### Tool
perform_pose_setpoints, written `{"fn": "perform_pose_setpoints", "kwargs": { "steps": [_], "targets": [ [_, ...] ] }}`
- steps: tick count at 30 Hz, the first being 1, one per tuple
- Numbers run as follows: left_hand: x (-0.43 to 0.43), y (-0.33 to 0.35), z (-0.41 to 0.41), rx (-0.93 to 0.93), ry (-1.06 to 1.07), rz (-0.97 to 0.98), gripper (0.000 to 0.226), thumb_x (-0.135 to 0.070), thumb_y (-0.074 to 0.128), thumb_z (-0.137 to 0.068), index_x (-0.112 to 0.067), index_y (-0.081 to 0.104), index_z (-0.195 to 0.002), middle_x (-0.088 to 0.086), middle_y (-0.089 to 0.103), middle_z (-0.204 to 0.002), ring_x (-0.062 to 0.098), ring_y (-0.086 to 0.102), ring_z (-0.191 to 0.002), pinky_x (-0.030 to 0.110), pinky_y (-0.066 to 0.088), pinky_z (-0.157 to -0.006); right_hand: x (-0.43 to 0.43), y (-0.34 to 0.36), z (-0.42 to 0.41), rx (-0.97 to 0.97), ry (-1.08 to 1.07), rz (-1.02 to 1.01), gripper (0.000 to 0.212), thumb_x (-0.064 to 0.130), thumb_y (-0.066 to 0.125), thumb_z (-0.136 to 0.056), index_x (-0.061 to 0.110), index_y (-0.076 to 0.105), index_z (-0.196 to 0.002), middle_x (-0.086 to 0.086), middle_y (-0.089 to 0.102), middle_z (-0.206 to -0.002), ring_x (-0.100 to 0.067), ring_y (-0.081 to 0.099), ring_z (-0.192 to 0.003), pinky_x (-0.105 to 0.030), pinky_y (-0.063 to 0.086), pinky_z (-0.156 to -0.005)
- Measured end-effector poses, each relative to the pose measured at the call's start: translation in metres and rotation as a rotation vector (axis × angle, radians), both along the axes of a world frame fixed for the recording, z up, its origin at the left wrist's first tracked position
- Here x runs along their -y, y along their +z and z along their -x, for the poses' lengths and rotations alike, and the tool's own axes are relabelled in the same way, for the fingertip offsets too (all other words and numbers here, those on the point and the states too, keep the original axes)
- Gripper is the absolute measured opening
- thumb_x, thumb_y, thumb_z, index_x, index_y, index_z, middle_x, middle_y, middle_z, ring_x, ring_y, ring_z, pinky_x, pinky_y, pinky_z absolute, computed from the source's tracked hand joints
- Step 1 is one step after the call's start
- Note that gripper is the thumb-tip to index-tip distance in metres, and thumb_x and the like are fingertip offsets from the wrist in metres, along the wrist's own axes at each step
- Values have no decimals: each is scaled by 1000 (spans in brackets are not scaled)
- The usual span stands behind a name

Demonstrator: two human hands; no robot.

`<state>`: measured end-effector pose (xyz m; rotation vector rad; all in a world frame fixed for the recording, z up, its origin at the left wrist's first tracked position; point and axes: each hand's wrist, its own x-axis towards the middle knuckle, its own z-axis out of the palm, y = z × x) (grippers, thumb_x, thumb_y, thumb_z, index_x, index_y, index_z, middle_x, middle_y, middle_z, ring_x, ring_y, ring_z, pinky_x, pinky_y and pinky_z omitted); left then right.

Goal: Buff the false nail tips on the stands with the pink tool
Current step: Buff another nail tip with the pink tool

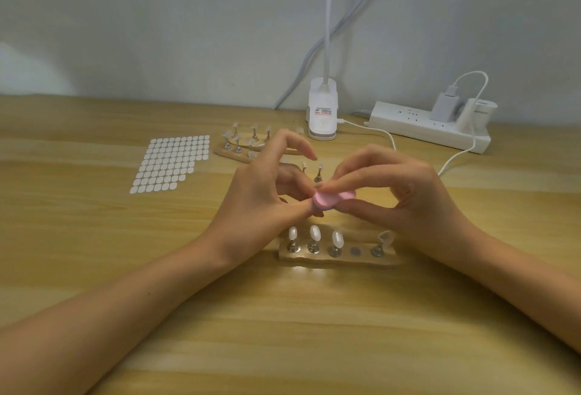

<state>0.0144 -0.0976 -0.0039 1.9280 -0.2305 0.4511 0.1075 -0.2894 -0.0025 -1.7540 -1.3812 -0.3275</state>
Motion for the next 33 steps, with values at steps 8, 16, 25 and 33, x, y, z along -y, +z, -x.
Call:
{"fn": "perform_pose_setpoints", "kwargs": {
  "steps": [8, 16, 25, 33],
  "targets": [
    [0, 0, -1, -9, -10, 31, 45, -8, 83, -81, -14, 50, -110, 1, 77, -75, 13, 76, -74, 16, 52, -61, 0, 0, 1, 37, -14, 3, 20, 18, 74, -86, 15, 75, -105, -5, 69, -96, -19, 67, -87, -36, 56, -77],
    [0, 0, 0, -6, -4, 42, 44, -7, 82, -80, -15, 50, -109, 0, 77, -76, 13, 76, -74, 14, 50, -61, 0, 1, 1, -50, -25, -28, 22, 20, 73, -86, 12, 75, -106, -7, 69, -96, -21, 68, -88, -40, 56, -78],
    [1, -1, -1, 0, -19, 50, 42, -3, 81, -82, -15, 50, -108, 2, 77, -77, 12, 76, -75, 13, 48, -54, -1, 1, 2, -68, 1, -48, 21, 18, 74, -85, 14, 74, -106, -7, 68, -95, -23, 67, -87, -39, 57, -78],
    [0, -1, -2, -9, -41, 84, 41, -3, 81, -82, -18, 50, -106, 4, 76, -76, 16, 77, -74, 12, 48, -54, 0, 1, 3, -35, 18, -20, 20, 19, 74, -86, 14, 74, -105, -8, 68, -95, -23, 67, -88, -38, 56, -79]
  ]
}}
